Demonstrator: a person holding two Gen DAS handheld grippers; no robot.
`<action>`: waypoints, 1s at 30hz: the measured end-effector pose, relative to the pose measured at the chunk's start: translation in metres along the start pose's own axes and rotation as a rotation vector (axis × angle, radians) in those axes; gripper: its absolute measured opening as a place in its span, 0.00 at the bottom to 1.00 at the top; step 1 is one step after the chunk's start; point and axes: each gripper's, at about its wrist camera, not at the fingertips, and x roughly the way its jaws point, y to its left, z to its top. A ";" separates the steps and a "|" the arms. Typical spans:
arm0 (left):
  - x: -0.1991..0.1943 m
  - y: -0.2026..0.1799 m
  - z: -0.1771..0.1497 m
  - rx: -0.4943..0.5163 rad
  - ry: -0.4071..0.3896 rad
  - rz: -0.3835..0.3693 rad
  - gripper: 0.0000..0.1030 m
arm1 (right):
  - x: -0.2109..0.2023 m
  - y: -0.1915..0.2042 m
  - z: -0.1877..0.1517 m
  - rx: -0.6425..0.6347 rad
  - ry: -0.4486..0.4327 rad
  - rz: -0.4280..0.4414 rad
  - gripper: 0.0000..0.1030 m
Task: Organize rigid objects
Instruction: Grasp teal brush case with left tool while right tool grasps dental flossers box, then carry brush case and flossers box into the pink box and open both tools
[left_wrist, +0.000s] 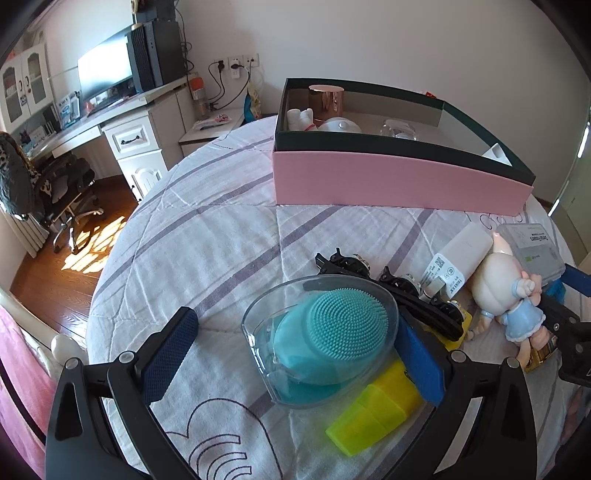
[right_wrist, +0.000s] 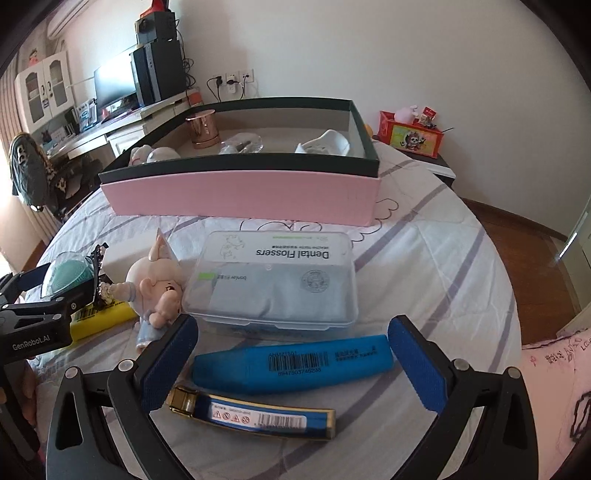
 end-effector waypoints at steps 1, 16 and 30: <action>0.001 0.000 0.000 -0.001 0.002 -0.002 1.00 | 0.001 0.001 0.002 0.001 -0.005 0.008 1.00; -0.005 -0.004 0.000 0.036 -0.040 -0.059 0.68 | 0.042 -0.002 0.034 -0.021 0.069 0.126 1.00; -0.036 -0.010 0.015 0.048 -0.127 -0.074 0.68 | 0.016 -0.010 0.033 0.029 -0.047 0.174 0.99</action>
